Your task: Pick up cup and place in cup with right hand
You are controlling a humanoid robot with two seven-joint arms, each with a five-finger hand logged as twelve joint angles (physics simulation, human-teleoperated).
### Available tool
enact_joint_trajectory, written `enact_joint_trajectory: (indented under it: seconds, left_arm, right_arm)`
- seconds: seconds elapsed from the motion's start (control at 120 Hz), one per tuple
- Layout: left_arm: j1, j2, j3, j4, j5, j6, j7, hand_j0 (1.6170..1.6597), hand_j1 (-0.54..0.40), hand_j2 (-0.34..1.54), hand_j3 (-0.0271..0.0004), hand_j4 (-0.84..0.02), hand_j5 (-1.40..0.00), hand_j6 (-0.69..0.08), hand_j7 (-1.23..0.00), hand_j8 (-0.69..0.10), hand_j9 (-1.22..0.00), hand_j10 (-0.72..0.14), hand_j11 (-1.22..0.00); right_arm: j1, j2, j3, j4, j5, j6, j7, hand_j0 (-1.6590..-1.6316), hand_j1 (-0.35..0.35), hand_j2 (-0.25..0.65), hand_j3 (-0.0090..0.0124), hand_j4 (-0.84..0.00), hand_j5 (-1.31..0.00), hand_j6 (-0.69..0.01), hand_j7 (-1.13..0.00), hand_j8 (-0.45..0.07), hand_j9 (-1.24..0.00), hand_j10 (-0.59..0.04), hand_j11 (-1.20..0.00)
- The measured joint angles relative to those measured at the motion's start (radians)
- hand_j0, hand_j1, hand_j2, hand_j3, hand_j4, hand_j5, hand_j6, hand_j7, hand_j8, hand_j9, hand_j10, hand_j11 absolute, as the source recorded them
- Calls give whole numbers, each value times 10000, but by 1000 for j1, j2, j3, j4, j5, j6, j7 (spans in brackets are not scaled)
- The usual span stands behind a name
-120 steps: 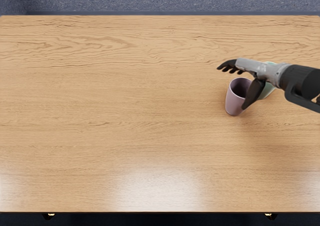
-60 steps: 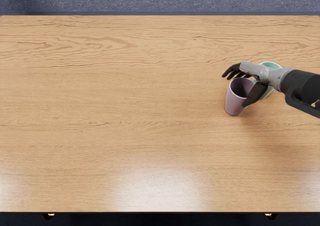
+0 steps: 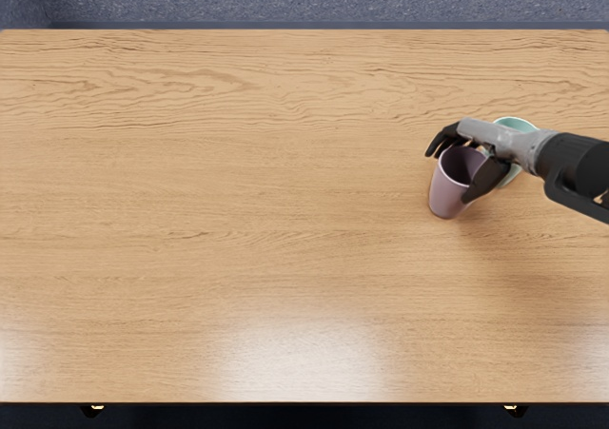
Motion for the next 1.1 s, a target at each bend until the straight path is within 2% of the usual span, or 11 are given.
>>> enact_joint_trajectory:
  seconds: [0.125,0.292,0.358,0.45,0.567,0.708,0.75,0.833,0.992,1.05,1.1]
  left_arm:
    - [0,0,0,0,0,0,0,16581,3489,-1,-1,1,-1,2,-1,2,-1,2,-1]
    - [0,0,0,0,0,0,0,16581,3489,-2,0,1,0,2,0,2,0,2,0]
    - [0,0,0,0,0,0,0,16581,3489,-2,0,1,0,2,0,2,0,2,0]
    - [0,0,0,0,0,0,0,16581,3489,-2,0,1,0,2,0,2,0,2,0]
    - [0,0,0,0,0,0,0,16581,3490,-2,0,1,1,2,0,2,0,2,0]
    - [0,0,0,0,0,0,0,16581,3490,-3,0,1,1,2,1,2,1,2,1]
    - [0,0,0,0,0,0,0,16581,3490,-3,0,1,1,2,1,2,1,2,1]
    - [0,0,0,0,0,0,0,16581,3490,-3,0,1,1,2,1,2,1,2,1]
    - [0,0,0,0,0,0,0,16581,3490,-4,1,1,2,2,2,2,2,2,2]
    - [0,0,0,0,0,0,0,16581,3491,-4,1,1,2,2,2,2,2,1,2]
    - [0,0,0,0,0,0,0,16581,3490,-4,1,1,2,2,2,2,2,2,2]
  right_arm:
    - [11,-2,26,4,6,22,-1,-16557,1057,392,0,-4438,-5944,-3734,-5840,-2484,-6002,-2941,-5974]
    - [32,-5,128,5,43,140,-7,-16561,1049,391,1,-4408,-6028,-3747,-5879,-2455,-6063,-2911,-5994]
    - [64,-27,160,3,89,196,-9,-16563,1013,708,0,-4388,-6055,-3938,-5884,-2602,-6088,-3162,-5980]
    - [134,-71,179,-2,166,261,-12,-16561,821,338,0,-4381,-6069,-4062,-5890,-2782,-6089,-3310,-5996]
    - [210,-116,189,-35,209,316,-15,-16560,805,458,-2,-4332,-6110,-4108,-5887,-2825,-6131,-3430,-5963]
    - [261,-162,189,-75,232,340,-16,-16562,832,411,4,-4240,-6204,-3998,-5881,-2727,-6166,-3250,-6005]
    - [268,-170,189,-92,234,342,-16,-16567,905,875,0,-4248,-6190,-4034,-5881,-2806,-6144,-3314,-5979]
    - [277,-175,187,-127,236,339,-16,-16568,881,852,1,-4238,-6206,-4148,-5883,-2901,-6112,-3360,-5965]
    - [280,-162,171,-216,236,326,-15,-16573,1008,1540,-1,-4384,-6396,-4230,-6077,-2898,-6258,-3336,-6126]
    - [280,-157,153,-235,236,311,-13,-16576,1091,1983,6,-4446,-6501,-4234,-6171,-2908,-6351,-3340,-6207]
    - [280,-151,144,-247,235,299,-12,-16574,1048,1491,6,-4493,-6571,-4176,-6233,-2865,-6449,-3262,-6314]
